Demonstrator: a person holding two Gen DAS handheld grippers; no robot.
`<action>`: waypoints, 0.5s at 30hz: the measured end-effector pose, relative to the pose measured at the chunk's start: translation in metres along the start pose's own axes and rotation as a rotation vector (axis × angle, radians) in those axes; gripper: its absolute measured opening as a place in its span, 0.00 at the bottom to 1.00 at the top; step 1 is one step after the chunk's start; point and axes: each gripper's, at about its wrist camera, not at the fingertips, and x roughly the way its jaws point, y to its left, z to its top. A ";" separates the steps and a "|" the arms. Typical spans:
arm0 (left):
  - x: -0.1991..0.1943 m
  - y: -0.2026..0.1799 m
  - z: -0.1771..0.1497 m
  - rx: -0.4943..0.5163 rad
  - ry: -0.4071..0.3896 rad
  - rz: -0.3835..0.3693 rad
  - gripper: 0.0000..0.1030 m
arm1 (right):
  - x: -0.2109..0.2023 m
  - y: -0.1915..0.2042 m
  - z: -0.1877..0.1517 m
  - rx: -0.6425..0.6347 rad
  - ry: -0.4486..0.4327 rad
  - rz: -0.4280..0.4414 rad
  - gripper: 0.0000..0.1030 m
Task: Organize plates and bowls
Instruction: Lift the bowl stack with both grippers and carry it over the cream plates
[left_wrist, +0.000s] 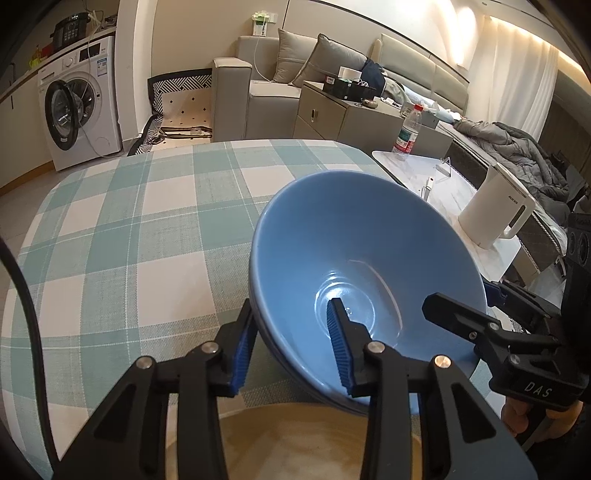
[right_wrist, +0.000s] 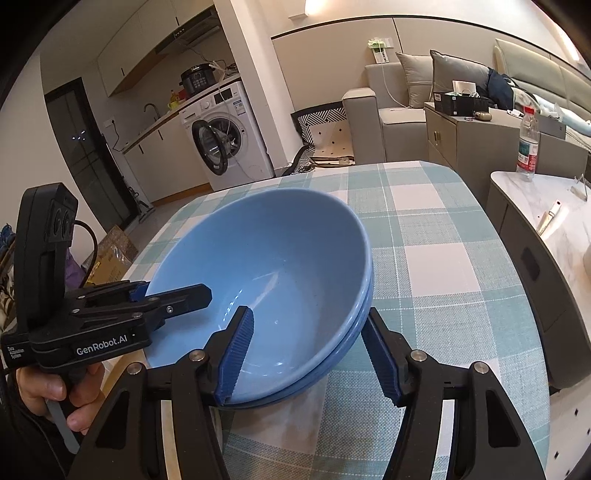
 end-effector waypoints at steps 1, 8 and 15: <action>0.000 0.000 0.000 -0.001 0.001 0.003 0.36 | 0.000 0.000 0.000 -0.001 -0.001 0.001 0.61; -0.007 -0.002 0.001 0.005 -0.015 0.016 0.36 | -0.008 0.003 0.001 -0.015 -0.027 0.008 0.61; -0.021 -0.007 0.003 0.014 -0.040 0.022 0.36 | -0.023 0.008 0.005 -0.024 -0.058 0.013 0.61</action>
